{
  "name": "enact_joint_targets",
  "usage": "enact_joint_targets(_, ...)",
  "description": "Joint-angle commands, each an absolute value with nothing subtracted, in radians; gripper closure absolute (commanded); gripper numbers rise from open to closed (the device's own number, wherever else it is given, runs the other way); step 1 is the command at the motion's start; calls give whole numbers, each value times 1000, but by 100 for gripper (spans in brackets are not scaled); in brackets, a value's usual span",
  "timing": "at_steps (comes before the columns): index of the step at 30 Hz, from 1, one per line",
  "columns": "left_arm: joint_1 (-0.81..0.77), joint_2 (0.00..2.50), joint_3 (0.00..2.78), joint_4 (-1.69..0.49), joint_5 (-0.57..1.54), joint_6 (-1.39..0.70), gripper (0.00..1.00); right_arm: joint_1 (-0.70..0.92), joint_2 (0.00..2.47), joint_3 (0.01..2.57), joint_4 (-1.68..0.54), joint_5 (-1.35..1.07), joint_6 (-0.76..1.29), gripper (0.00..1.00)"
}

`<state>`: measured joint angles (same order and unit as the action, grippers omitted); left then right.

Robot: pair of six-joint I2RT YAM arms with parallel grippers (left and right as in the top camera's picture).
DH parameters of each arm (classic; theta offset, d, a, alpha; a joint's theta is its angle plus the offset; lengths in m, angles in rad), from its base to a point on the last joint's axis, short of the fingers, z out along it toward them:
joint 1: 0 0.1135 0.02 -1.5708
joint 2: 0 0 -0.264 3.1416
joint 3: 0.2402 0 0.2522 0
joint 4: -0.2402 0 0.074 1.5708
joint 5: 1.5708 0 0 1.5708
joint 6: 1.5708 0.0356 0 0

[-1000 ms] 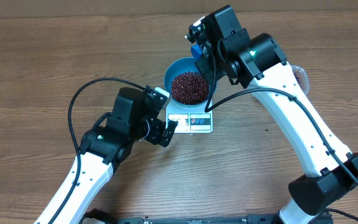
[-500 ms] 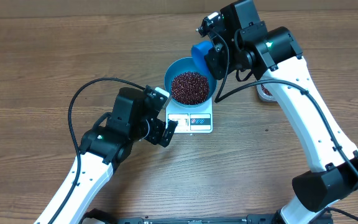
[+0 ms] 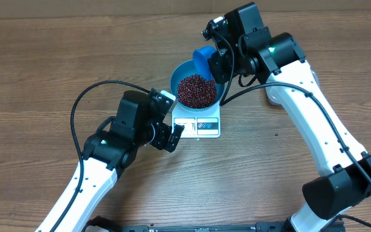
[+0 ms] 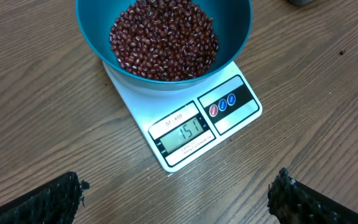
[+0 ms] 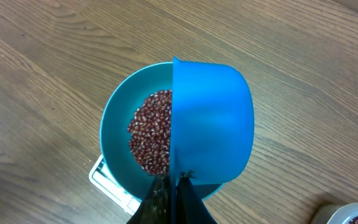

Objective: Scoop item into bowl and weigh 150g on scale

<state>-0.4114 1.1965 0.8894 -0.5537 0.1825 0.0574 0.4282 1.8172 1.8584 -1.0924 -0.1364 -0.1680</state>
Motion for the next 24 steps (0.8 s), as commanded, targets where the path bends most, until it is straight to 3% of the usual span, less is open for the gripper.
enact_joint_targets(1, -408, 1202, 888, -553, 176, 45, 0, 439, 1853, 1851, -1080, -99, -176, 96)
enact_joint_targets(12, -408, 1202, 888, -553, 176, 45, 0, 534, 1973, 1851, -1076, 150, -187, 96)
enact_joint_targets(24, -408, 1202, 888, -553, 176, 45, 0, 543, 2023, 1851, -1076, 162, -186, 96)
